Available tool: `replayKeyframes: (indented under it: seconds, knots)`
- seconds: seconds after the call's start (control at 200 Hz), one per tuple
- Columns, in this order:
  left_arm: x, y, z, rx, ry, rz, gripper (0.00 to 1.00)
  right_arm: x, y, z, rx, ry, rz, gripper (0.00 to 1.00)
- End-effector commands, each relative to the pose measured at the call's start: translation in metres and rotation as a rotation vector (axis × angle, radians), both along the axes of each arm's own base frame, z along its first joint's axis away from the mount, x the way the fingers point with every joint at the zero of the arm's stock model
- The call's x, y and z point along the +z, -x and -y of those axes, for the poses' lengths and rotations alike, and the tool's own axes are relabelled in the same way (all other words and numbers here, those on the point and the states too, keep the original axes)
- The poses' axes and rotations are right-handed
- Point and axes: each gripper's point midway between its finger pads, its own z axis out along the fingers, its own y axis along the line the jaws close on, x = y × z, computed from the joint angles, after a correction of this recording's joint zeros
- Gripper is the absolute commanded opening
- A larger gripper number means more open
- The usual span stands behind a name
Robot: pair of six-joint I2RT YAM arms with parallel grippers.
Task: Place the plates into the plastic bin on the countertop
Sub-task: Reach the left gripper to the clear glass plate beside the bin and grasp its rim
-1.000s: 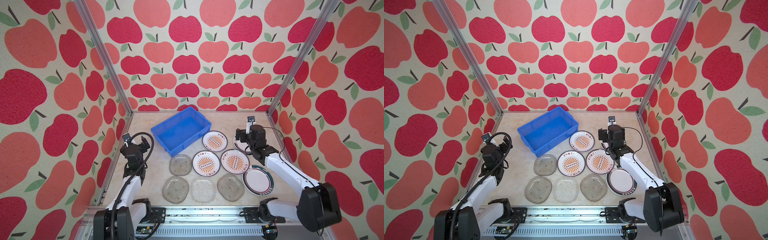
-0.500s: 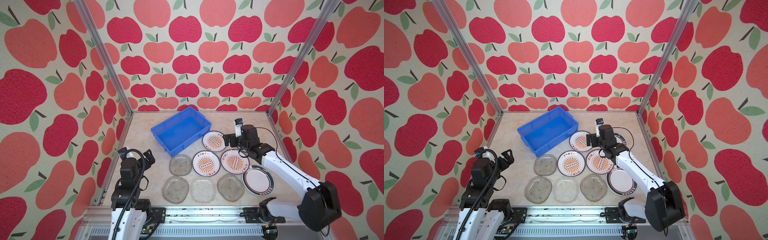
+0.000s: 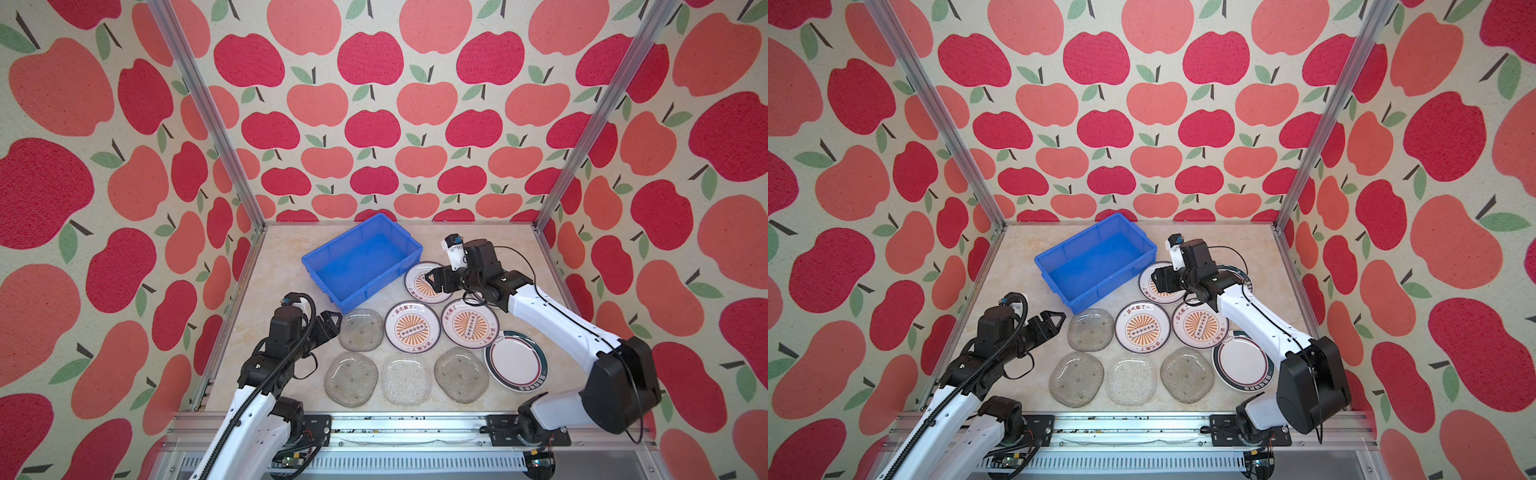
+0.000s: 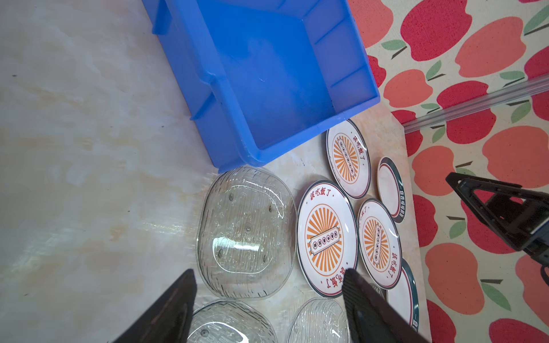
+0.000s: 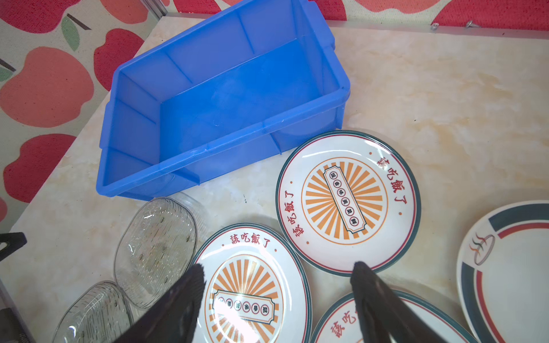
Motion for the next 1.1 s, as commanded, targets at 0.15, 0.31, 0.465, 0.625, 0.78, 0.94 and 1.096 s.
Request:
replayKeyframes:
  seconds: [0.15,0.31,0.465,0.625,0.78,0.94,1.096]
  knots:
    - [-0.043,0.003,-0.004,0.030,-0.089,-0.129,0.64,0.000,0.003,-0.010,0.023,-0.028,-0.056,0.77]
    - [-0.061,-0.006,-0.003,0.038,-0.130,-0.172,0.51,0.005,0.003,-0.010,0.022,-0.036,-0.043,0.75]
    - [-0.072,-0.013,0.001,0.029,-0.135,-0.162,0.46,0.002,0.004,-0.008,0.013,-0.028,-0.043,0.75]
    - [-0.088,-0.016,-0.003,0.028,-0.191,-0.202,0.43,0.002,0.003,-0.008,0.010,-0.028,-0.034,0.74]
    - [-0.099,-0.019,-0.004,0.015,-0.232,-0.226,0.42,0.001,0.003,-0.007,0.008,-0.024,-0.027,0.73]
    - [-0.107,-0.025,-0.002,0.014,-0.237,-0.221,0.42,-0.002,0.001,-0.005,0.001,-0.022,-0.020,0.66]
    - [-0.116,-0.027,0.003,-0.018,-0.254,-0.237,0.41,-0.002,0.000,-0.003,-0.007,-0.026,-0.021,0.66]
